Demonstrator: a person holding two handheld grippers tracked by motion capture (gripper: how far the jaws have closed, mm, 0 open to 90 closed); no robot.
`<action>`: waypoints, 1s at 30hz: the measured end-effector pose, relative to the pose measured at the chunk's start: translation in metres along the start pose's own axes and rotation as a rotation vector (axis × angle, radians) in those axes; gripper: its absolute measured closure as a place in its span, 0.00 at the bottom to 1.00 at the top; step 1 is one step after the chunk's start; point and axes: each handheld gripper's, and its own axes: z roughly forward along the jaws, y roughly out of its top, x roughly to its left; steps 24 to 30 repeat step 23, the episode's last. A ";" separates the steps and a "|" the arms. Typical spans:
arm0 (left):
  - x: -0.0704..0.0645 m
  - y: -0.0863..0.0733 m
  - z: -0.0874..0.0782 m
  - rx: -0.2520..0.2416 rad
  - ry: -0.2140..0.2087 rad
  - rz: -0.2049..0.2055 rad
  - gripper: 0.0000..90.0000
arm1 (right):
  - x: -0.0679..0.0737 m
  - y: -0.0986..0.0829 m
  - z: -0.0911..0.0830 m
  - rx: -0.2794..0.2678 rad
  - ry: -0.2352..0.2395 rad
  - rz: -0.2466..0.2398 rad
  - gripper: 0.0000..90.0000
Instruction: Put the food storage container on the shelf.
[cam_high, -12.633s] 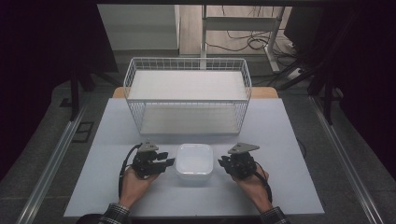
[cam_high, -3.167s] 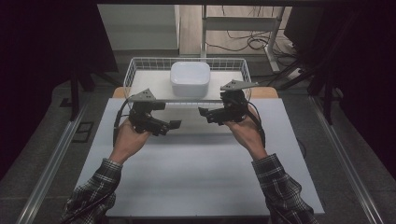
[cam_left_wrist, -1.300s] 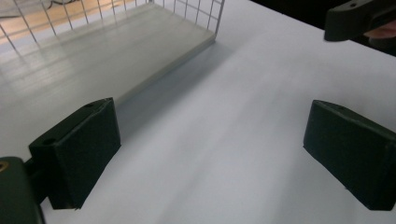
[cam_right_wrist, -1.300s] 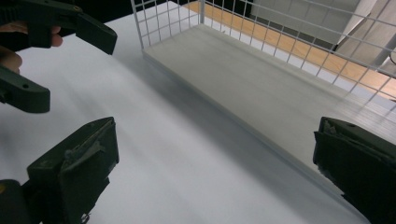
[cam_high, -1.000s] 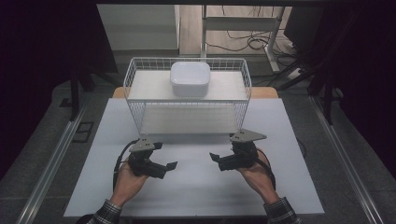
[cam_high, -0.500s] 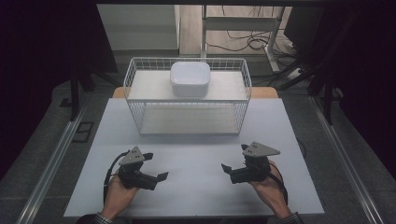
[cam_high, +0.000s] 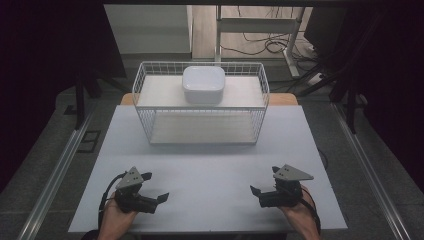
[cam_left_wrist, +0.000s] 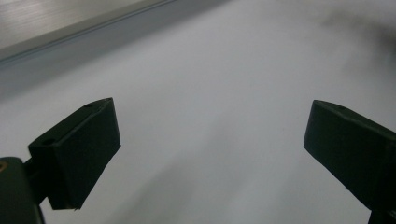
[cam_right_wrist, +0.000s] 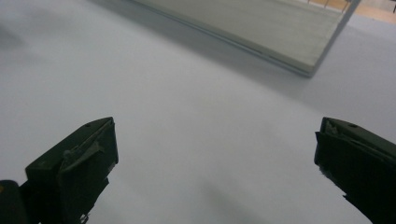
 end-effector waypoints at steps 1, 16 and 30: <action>0.000 -0.002 -0.001 0.006 0.008 0.002 0.04 | 0.000 -0.003 0.000 0.006 -0.003 0.003 0.00; 0.015 -0.024 -0.003 0.112 0.041 -0.067 0.03 | 0.004 -0.027 0.009 0.145 0.005 0.022 0.00; 0.016 -0.025 0.000 0.140 0.023 -0.086 0.03 | 0.005 -0.032 0.016 0.209 0.008 0.006 0.00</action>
